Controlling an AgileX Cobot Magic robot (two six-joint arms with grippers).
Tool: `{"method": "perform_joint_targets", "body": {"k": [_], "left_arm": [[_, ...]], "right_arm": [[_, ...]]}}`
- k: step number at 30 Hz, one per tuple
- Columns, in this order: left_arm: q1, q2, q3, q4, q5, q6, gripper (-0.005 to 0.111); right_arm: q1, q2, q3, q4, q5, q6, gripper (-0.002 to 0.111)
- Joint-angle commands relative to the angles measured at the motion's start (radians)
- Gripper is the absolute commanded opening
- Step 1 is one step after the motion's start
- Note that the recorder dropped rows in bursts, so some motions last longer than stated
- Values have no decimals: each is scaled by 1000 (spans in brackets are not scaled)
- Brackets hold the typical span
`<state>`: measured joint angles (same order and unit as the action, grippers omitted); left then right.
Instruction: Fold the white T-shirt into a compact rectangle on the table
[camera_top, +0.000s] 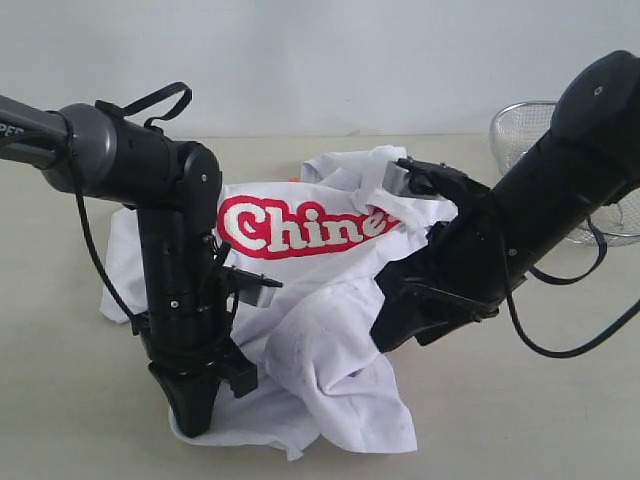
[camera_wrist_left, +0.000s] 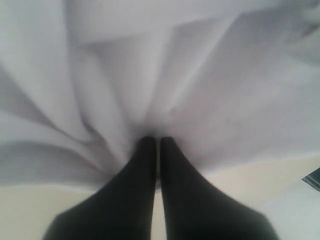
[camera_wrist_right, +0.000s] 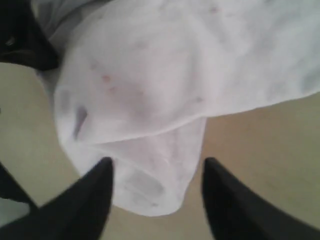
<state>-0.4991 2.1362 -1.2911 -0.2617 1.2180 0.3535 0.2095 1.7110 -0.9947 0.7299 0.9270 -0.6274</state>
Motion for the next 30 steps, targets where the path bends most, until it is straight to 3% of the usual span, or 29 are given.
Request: {"method": "perform_joint_targets", "body": {"k": [1,6,12,25,27,30], "left_arm": [[1,5,12,0,-43,19,5],[1,5,12,-26,-44,34,5],[1,5,12,-38,-40,44,5],[1,5,12,-48,-40,44,5],[1,5,12,-48,-40,44,5],[1,5,12,-48,-40,44,5]], "right_arm": [[28,-13,-4,69,73,15,74],[183,-13,-4,64,-19,41,56],[341,-13,-4,-100,-223,152,56],[381,139,-4,-202,-321,291,52],[381,142,-4,-232,-321,316,41],[381,117,-4,-302,-319,355,7]]}}
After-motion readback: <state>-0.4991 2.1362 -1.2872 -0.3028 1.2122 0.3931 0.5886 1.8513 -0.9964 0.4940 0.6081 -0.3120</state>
